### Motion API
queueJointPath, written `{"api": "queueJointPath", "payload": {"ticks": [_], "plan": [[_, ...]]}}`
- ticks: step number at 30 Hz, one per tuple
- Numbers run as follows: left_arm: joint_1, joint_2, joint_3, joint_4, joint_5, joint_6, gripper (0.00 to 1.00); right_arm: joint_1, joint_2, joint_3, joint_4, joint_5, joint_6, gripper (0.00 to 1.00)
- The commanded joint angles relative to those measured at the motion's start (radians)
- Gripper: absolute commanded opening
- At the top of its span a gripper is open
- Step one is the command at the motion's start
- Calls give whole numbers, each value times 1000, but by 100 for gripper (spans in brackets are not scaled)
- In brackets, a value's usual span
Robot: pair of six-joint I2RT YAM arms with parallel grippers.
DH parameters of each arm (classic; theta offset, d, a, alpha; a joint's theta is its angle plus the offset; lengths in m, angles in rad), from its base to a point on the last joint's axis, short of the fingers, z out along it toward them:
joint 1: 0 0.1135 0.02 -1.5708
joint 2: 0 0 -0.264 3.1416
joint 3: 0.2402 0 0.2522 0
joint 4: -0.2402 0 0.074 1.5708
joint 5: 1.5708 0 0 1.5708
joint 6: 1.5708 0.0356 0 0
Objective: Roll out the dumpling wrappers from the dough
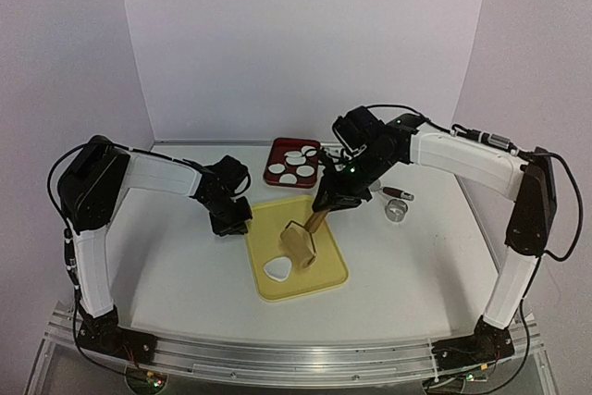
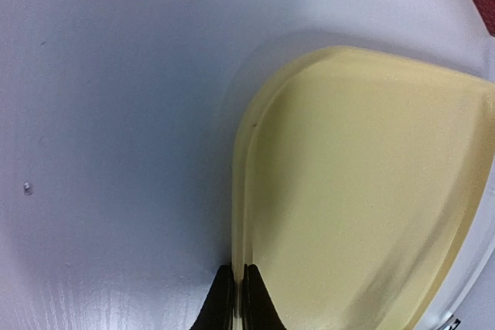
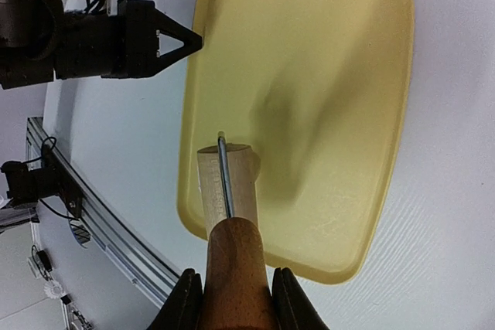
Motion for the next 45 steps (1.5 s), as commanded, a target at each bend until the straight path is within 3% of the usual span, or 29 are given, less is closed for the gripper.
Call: {"api": "queueJointPath", "payload": {"ticks": [1,13,29,38,45], "plan": [[-3,-57,-53,23,-81,-108,0,5,-33,-46,115,-71,70,0],[-4,-71,-69,32,-107,-156,0,6,59,-140,261,-116,121,0],[-4,-71,-80,57,-93,-180,0,74,187,-201,260,58,77,0],[-3,-84,-93,55,-94,-175,0,49,92,-286,203,234,131,0],[-3,-84,-92,61,-92,-171,0,15,68,-333,191,242,135,0]]}}
